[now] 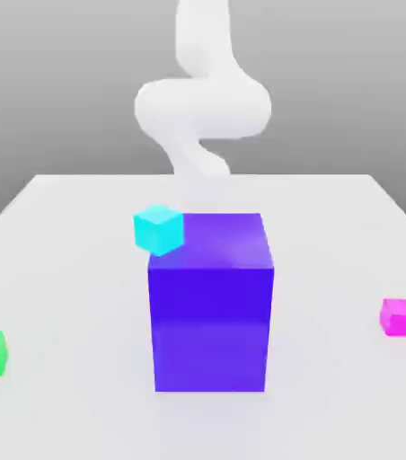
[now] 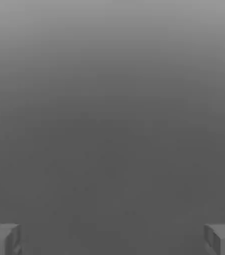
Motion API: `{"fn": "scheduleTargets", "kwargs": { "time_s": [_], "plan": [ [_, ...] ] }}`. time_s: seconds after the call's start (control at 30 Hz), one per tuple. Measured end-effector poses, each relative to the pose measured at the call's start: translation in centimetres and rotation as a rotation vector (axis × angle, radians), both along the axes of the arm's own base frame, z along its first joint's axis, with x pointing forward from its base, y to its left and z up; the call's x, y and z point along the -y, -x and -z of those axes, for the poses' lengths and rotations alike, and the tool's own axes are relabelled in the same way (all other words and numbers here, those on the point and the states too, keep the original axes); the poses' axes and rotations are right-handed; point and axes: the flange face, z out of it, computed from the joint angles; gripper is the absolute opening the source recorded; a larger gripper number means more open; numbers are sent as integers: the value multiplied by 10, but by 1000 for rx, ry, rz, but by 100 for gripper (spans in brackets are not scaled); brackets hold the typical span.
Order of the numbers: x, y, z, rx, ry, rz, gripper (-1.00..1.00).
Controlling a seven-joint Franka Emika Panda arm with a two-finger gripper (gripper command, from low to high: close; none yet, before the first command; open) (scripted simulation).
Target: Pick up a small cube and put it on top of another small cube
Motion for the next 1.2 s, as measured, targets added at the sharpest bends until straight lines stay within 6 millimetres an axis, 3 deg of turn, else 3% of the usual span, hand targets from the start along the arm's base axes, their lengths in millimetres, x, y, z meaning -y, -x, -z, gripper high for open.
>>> {"fn": "scheduleTargets", "kwargs": {
  "time_s": [0.13,0.3,0.47,0.53,0.6,0.73,0.8,0.93,0.97,1.2],
  "plan": [
    [-71,-34,82,-118,80,-223,0],
    [-161,-35,188,-248,186,-501,0],
    [-239,5,294,-366,304,-784,0],
    [-263,30,336,-410,354,-898,0],
    [-291,68,377,-449,413,-1035,0],
    [-310,134,453,-534,519,-1254,0],
    [-310,145,480,-552,537,-1291,0],
    [-310,149,525,-558,542,-1304,0],
    [-310,149,534,-558,542,-1304,-100],
    [-310,150,535,-558,544,-1305,-100]
  ]
}}
